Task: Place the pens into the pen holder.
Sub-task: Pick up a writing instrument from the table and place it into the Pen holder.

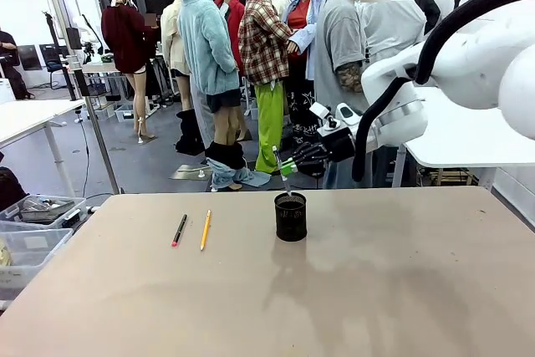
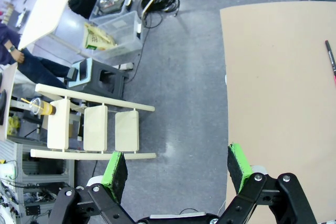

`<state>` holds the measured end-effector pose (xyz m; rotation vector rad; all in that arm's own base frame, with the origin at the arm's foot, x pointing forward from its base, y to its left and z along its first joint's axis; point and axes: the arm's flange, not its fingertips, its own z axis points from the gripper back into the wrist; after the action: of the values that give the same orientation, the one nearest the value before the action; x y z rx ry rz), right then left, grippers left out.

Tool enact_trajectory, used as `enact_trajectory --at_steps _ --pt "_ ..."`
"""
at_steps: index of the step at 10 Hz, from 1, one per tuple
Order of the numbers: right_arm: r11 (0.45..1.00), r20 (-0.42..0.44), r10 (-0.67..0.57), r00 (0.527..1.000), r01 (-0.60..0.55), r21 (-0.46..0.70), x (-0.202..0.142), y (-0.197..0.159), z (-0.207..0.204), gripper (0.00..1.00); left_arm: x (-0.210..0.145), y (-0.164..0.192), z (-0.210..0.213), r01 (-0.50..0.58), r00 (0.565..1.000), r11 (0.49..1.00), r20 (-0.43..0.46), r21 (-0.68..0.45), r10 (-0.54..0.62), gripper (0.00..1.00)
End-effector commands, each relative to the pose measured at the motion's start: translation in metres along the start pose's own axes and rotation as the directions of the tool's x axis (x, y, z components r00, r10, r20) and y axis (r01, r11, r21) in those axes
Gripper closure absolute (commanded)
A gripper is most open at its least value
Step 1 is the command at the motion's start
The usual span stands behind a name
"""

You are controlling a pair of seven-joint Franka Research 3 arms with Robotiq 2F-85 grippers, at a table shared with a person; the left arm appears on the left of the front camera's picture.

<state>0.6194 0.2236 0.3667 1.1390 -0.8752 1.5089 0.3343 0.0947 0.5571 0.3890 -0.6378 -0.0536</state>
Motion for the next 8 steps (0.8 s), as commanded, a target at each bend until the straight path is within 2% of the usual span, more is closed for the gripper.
enact_trajectory --at_steps 1,4,7,8 --pt "1.000 0.041 -0.016 0.999 0.016 0.003 -0.005 -0.017 0.000 1.00 0.000 0.002 -0.002 0.020 1.000 1.000 0.010 0.009 -0.020 0.00" --pt "0.994 0.068 -0.080 0.994 0.074 0.080 -0.025 -0.028 -0.002 1.00 0.000 0.002 -0.002 0.020 1.000 1.000 0.010 0.009 -0.020 0.00" --pt "0.989 0.036 -0.107 0.994 0.102 0.110 -0.040 -0.027 -0.011 1.00 0.000 0.002 -0.002 0.020 1.000 1.000 0.010 0.009 -0.020 0.00" --pt "0.988 0.016 -0.119 0.993 0.116 0.099 -0.044 -0.028 -0.012 0.89 0.000 0.002 -0.002 0.020 1.000 1.000 0.010 0.009 -0.020 0.00"
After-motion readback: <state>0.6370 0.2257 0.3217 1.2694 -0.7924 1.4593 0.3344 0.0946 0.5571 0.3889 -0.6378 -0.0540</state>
